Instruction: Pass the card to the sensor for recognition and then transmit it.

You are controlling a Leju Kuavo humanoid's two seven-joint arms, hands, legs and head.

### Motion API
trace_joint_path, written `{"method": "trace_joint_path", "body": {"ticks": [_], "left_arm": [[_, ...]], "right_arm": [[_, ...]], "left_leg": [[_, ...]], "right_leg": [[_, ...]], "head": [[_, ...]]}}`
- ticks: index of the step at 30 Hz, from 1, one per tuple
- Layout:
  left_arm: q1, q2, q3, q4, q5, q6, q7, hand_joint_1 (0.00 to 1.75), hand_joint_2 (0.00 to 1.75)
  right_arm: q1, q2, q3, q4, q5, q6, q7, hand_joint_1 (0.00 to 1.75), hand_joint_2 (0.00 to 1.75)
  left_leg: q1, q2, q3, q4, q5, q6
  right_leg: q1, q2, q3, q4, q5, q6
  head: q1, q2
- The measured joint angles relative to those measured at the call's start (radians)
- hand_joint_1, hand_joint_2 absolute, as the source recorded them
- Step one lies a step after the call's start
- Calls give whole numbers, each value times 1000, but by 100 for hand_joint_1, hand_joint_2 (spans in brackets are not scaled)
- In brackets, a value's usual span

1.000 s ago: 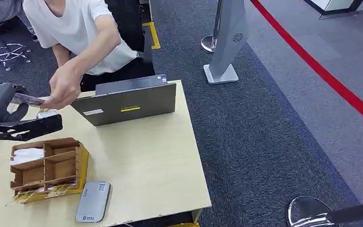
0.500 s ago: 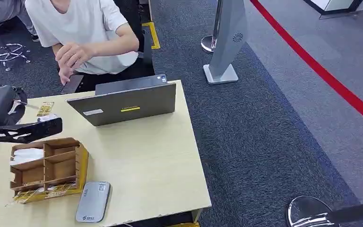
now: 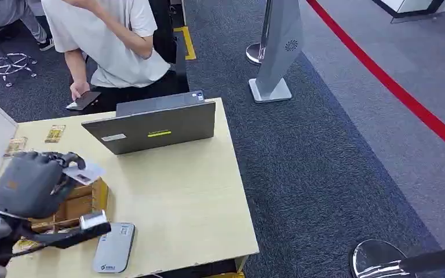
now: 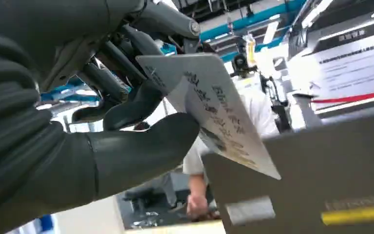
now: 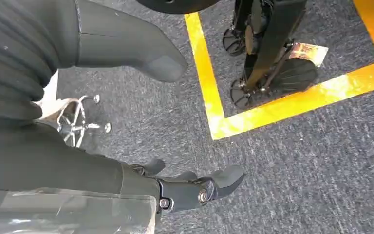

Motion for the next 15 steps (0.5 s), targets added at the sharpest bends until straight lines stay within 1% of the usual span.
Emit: {"method": "trace_joint_path", "body": {"ticks": [3, 6, 9, 15], "left_arm": [[92, -26, -6, 0, -7, 25, 0, 175, 175], [165, -82, -13, 30, -55, 70, 1, 175, 175], [209, -132, -20, 77, -87, 91, 1, 175, 175], [240, -182, -23, 137, -102, 92, -10, 175, 175]], "right_arm": [[1, 19, -2, -32, 3, 19, 0, 0, 175], [1, 27, -5, -57, 17, 33, 0, 0, 175], [0, 36, -5, -76, 18, 39, 0, 0, 175], [0, 44, -5, -95, 21, 42, 2, 0, 175]], "left_leg": [[0, 0, 0, 0, 0, 0], [0, 0, -1, 0, 0, 0], [0, 0, -1, 0, 0, 0], [0, -1, -1, 0, 0, 0]], "right_leg": [[0, 0, 0, 0, 0, 0], [0, -1, 0, 0, 0, 0], [0, -1, 0, 0, 1, 0], [0, -2, 0, 0, 1, 0]], "head": [[0, 0], [0, 0], [0, 0], [-1, 0]]}}
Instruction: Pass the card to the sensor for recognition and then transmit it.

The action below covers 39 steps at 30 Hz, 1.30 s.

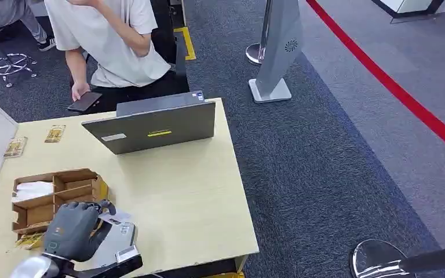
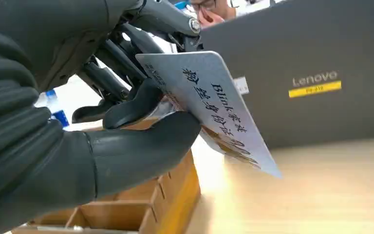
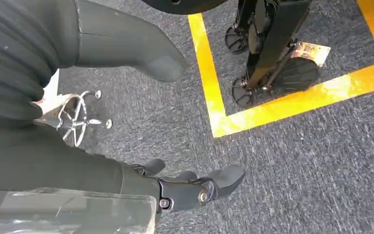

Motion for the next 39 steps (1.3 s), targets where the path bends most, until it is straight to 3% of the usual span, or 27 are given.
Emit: {"method": "trace_joint_path", "body": {"ticks": [9, 26, 39], "left_arm": [[14, -41, -3, 85, -26, -3, -13, 175, 175], [28, -47, -3, 161, -38, -83, 54, 175, 175], [30, -47, -3, 181, -27, -101, 63, 175, 175]], "right_arm": [[-2, 1, 0, -2, 16, -8, -3, 0, 175], [-2, 1, 0, 0, 35, -14, -9, 0, 175], [-2, -2, 0, 8, 50, -15, -13, 0, 175]], "left_leg": [[0, 0, 0, 0, 0, 0], [0, 0, 0, 0, 0, 0], [0, 0, 0, 0, 0, 0]], "right_leg": [[0, 0, 0, 0, 0, 0], [0, 0, 0, 0, 0, 0], [0, 0, 0, 0, 0, 0]], "head": [[0, 0], [0, 0], [0, 0]]}}
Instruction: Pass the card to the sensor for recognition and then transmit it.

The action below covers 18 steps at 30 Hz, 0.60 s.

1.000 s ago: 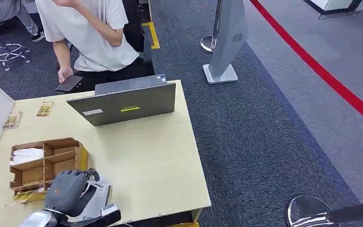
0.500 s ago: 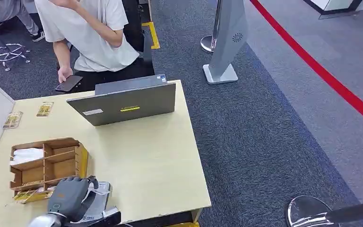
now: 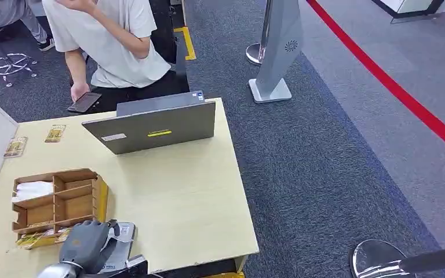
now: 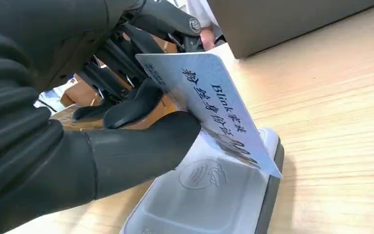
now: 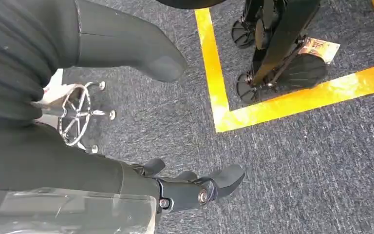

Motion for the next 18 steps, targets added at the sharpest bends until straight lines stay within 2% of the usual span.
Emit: {"method": "trace_joint_path", "body": {"ticks": [6, 9, 13, 17, 18], "left_arm": [[-27, -6, 0, -10, -40, 39, 7, 175, 175], [-95, -11, 0, -81, -68, 41, 34, 175, 175], [-191, -21, 5, -166, -81, 24, 43, 175, 175], [-257, -36, 19, -229, -131, 118, 45, 175, 175], [-292, -40, 28, -247, -135, 120, 51, 175, 175]], "right_arm": [[0, -1, 0, 1, 0, -1, -1, 0, 175], [1, -1, 0, -5, 2, 8, -3, 0, 175], [1, 4, 0, -20, 2, 22, -7, 0, 175], [4, 8, 0, -30, 13, 28, -14, 0, 175], [4, 8, 0, -29, 19, 26, -15, 0, 175]], "left_leg": [[0, 0, 0, 0, 0, 0], [0, -2, 0, 0, 1, 0], [0, -2, 0, 0, 2, 0], [0, -2, -1, 0, 3, 1], [0, -3, -2, 0, 3, 1]], "right_leg": [[0, 0, 0, 0, 0, 0], [0, -1, -1, 0, 1, 0], [0, -1, 0, 0, 2, 0], [0, -2, -1, 0, 2, 0], [0, -3, -1, 0, 2, 0]], "head": [[0, 0], [0, 0], [0, 0], [0, 0], [0, 0]]}}
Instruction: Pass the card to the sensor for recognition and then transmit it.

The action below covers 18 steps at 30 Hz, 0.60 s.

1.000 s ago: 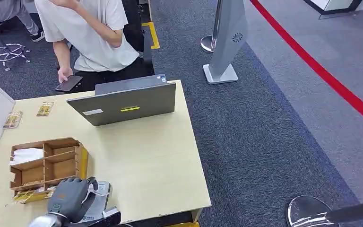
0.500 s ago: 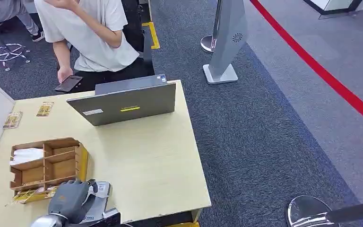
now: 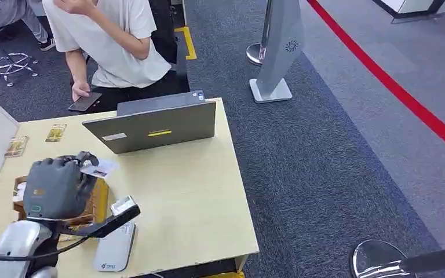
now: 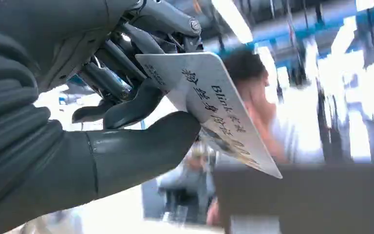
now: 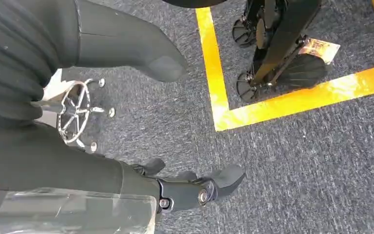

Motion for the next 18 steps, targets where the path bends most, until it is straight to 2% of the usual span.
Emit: {"method": "trace_joint_path", "body": {"ticks": [5, 9, 13, 18], "left_arm": [[-211, -3, 71, -2, -60, -56, 40, 175, 175], [-331, 11, 127, 123, -133, -63, 55, 175, 175], [-374, 13, 160, 231, -171, -76, 85, 175, 175], [-376, 12, 183, 323, -191, -83, 109, 175, 175]], "right_arm": [[-6, -3, 0, 22, 20, -53, -9, 0, 175], [-13, -24, 5, 83, 19, -96, -10, 0, 175], [-21, -46, 6, 138, 12, -120, -8, 0, 175], [-26, -60, 5, 183, -6, -142, 8, 0, 175]], "left_leg": [[0, -1, 0, 0, 2, -1], [0, 0, 0, 0, 4, -3], [0, 1, 0, 0, 4, -3], [0, 1, -1, 0, 4, -3]], "right_leg": [[0, 0, 0, 0, 2, -1], [0, 1, -1, 1, 3, -1], [0, 1, -1, 1, 4, -1], [0, 1, -1, 1, 4, -1]], "head": [[0, 0], [-1, 0], [-1, 0], [-1, 0]]}}
